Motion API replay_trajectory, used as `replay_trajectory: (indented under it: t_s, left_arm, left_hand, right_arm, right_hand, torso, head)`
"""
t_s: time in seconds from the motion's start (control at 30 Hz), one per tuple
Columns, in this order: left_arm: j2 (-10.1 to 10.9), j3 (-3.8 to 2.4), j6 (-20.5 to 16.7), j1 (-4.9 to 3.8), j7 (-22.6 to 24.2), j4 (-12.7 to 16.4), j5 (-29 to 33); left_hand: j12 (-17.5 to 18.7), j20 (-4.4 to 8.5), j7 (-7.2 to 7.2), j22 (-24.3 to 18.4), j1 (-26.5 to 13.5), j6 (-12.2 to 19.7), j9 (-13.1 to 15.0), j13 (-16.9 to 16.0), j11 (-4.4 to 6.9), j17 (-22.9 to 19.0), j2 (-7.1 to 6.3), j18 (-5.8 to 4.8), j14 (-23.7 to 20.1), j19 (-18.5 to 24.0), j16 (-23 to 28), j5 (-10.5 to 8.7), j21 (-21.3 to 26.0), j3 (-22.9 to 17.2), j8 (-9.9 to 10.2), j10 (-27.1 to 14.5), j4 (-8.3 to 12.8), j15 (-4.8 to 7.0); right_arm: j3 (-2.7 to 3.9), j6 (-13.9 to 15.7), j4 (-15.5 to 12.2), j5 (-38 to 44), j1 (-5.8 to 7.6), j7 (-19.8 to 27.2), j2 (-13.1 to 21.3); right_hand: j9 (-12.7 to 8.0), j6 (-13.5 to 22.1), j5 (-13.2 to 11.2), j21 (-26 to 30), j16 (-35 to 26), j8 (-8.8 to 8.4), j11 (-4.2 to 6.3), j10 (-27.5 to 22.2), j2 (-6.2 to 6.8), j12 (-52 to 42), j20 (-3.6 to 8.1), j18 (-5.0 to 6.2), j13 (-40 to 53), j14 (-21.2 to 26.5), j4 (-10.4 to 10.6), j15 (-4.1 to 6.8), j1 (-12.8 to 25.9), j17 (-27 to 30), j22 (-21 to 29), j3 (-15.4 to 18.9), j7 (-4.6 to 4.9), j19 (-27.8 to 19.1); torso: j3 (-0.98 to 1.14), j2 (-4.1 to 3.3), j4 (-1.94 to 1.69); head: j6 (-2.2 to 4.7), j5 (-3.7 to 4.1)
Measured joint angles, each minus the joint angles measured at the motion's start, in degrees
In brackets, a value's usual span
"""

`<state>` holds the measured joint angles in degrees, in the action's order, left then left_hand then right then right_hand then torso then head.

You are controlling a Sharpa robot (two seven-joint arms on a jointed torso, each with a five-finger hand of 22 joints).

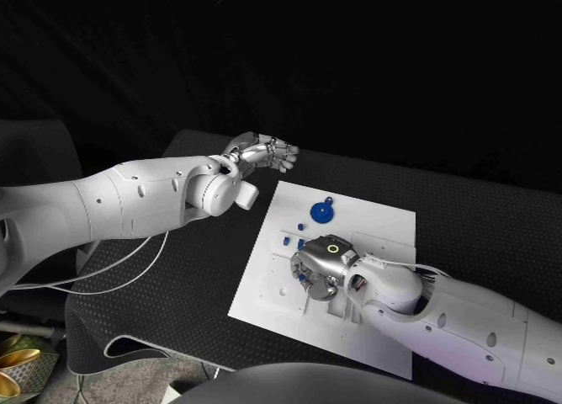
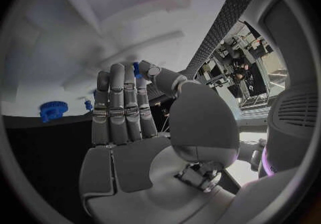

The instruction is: Assemble the parts on the task board

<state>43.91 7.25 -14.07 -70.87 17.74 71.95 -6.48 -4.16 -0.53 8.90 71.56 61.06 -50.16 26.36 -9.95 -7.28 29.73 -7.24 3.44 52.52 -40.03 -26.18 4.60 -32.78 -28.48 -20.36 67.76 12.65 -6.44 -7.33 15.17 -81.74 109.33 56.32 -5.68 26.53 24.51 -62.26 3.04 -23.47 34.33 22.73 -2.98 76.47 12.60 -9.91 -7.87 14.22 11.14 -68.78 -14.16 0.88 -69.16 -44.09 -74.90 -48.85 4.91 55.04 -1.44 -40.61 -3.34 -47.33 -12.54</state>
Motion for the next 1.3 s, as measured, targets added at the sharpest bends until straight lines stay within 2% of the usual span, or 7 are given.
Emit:
replay_trajectory:
  t_s: [0.27,0.7,0.8,0.87,0.93,1.03,1.3]
  left_arm:
    - [0.03,0.0,0.0,-0.01,-0.1,0.02,0.0]
    - [0.12,0.0,0.0,-0.06,-0.21,0.06,0.0]
    - [0.13,0.0,0.0,-0.06,-0.29,0.06,0.0]
    - [0.12,0.0,0.0,-0.07,-0.36,0.05,0.0]
    - [0.06,0.0,0.03,-0.07,-0.45,0.04,0.0]
    - [0.02,0.0,0.04,-0.08,-0.53,0.01,0.0]
    - [0.09,0.0,0.03,-0.08,-0.63,-0.01,0.0]
  left_hand:
    - [0.0,0.0,0.0,0.0,0.0,0.0,0.0,0.0,0.0,0.06,0.0,-0.04,0.0,0.0,0.0,0.0,0.0,0.0,0.0,0.0,0.0,0.0]
    - [0.0,0.0,0.0,0.0,0.0,0.0,-0.05,0.08,0.01,0.12,0.0,-0.33,0.0,0.0,0.01,0.0,0.2,0.0,0.0,0.0,0.0,0.0]
    - [0.0,0.0,0.0,0.0,0.0,0.0,-0.05,0.1,0.01,0.2,0.0,-0.35,0.0,0.0,0.2,0.0,0.2,0.0,0.0,0.0,0.0,0.0]
    - [0.0,0.0,0.0,0.01,0.0,0.0,-0.09,0.15,0.01,0.28,0.0,-0.36,0.0,0.0,0.23,0.0,0.21,-0.14,-0.23,0.01,-0.14,0.0]
    - [0.0,0.0,0.0,0.04,0.0,0.0,-0.12,0.17,0.01,0.33,0.0,-0.37,0.01,0.0,0.23,0.0,0.21,-0.2,-0.23,0.01,-0.2,0.0]
    - [0.0,0.0,0.11,0.05,0.0,0.11,-0.12,0.17,0.01,0.33,0.0,-0.37,0.01,0.0,0.23,0.0,0.21,-0.2,-0.23,0.01,-0.2,0.0]
    - [0.0,0.0,0.21,0.04,0.0,0.21,-0.13,0.23,0.01,0.4,0.0,-0.4,0.0,0.0,0.23,0.0,0.21,-0.2,-0.23,0.01,-0.2,0.0]
  right_arm:
    - [-0.14,-0.12,0.29,-0.12,0.05,0.03,-0.14]
    - [-0.14,0.01,0.3,-0.96,0.12,0.03,0.15]
    - [-0.17,0.24,0.22,-1.29,0.11,0.02,0.27]
    - [-0.2,0.45,0.09,-1.42,0.09,-0.01,0.39]
    - [-0.21,0.77,-0.07,-1.56,0.09,-0.06,0.56]
    - [-0.21,1.35,-0.17,-1.67,0.1,-0.16,0.8]
    - [-0.28,2.89,-0.37,-1.75,0.11,-1.0,1.55]
  right_hand:
    - [-0.06,0.46,0.0,0.0,-1.34,-0.35,-0.44,-0.44,-0.4,1.07,-0.33,0.0,0.14,0.27,0.0,-0.27,0.41,-0.17,-0.02,0.0,0.44,-0.34]
    - [-0.54,2.74,1.85,1.11,-3.83,-2.0,-1.67,-2.35,2.24,2.74,-1.19,0.01,0.06,1.94,0.45,-1.39,3.48,-0.07,-0.04,2.29,1.51,-2.97]
    - [-1.03,4.18,1.85,1.52,-5.01,-3.0,-1.22,-2.88,3.07,3.74,-1.53,0.0,0.06,3.15,0.63,-2.07,4.31,0.35,-0.04,3.51,2.35,-4.46]
    - [-1.28,5.1,3.77,1.93,-5.76,-3.39,-0.92,-3.23,3.35,4.08,-1.75,0.01,0.06,4.0,0.42,-2.55,4.59,0.65,-0.04,4.36,2.66,-5.56]
    - [-1.52,5.85,5.37,2.2,-6.51,-3.67,-1.92,-5.09,3.38,4.65,-2.04,0.0,-0.02,4.74,-0.08,-3.05,4.61,1.02,-0.04,4.99,2.99,-6.6]
    - [-1.88,7.32,5.41,2.98,-7.53,-4.45,-4.09,-7.79,3.83,5.13,-2.39,-0.01,-2.62,6.28,-0.95,-3.78,5.06,1.54,-0.03,6.34,3.64,-8.36]
    - [-2.24,8.58,4.06,3.31,-8.27,-4.98,-4.81,-9.33,4.06,5.32,-2.73,0.0,-3.93,7.38,-1.64,-4.44,5.29,2.02,-0.03,7.34,4.29,-9.54]
  torso:
    - [0.01,0.0,-0.01]
    - [-0.01,0.03,0.0]
    - [0.01,0.03,0.0]
    - [0.02,0.03,0.0]
    - [0.01,0.03,-0.03]
    - [0.01,0.03,-0.09]
    - [0.0,0.02,-0.05]
  head:
    - [-0.07,0.04]
    - [-0.09,0.15]
    - [-0.08,0.14]
    - [-0.06,0.15]
    - [-0.02,0.22]
    - [0.05,0.32]
    - [0.23,0.37]
